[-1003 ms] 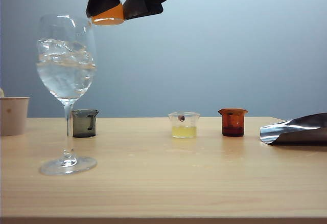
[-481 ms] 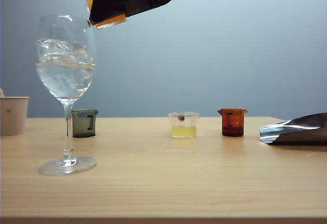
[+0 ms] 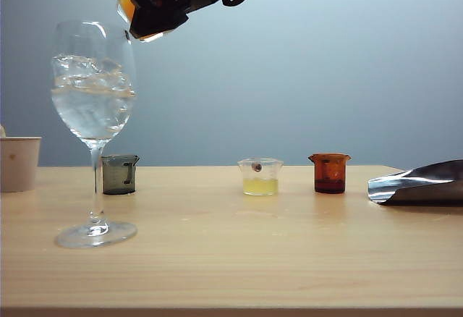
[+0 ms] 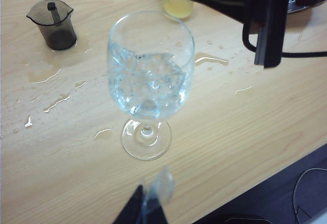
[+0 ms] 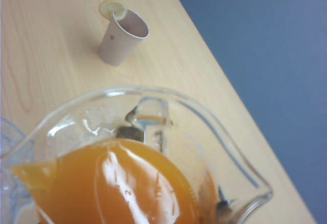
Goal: Pick up the second measuring cup from the left, pour the orange juice inside into the goblet, and finally put the measuring cup back in its original place.
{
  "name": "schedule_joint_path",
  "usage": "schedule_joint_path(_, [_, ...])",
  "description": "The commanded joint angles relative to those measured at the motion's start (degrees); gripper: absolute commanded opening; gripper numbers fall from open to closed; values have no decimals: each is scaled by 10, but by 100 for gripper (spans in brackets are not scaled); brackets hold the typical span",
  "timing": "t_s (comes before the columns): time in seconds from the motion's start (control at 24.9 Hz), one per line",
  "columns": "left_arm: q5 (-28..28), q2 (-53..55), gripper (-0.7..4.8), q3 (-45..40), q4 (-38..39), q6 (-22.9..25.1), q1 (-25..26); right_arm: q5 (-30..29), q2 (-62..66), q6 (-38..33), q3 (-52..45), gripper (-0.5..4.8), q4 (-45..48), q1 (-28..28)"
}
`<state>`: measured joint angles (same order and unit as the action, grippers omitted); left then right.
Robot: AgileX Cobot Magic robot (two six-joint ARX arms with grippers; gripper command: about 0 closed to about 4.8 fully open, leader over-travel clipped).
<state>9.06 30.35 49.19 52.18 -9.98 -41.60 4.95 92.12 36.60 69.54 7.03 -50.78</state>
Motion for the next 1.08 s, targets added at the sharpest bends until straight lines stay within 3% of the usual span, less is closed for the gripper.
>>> schedule_joint_path(0.04, [-1, 0, -5, 1, -4, -1, 0, 1, -3, 33, 4, 135, 38, -1])
schedule_joint_path(0.36, [0, 0, -5, 1, -4, 1, 0, 1, -3, 101, 4, 135, 40, -3])
schedule_joint_path(1.08, [0, 0, -5, 1, -4, 4, 0, 1, -3, 164, 4, 135, 52, -4])
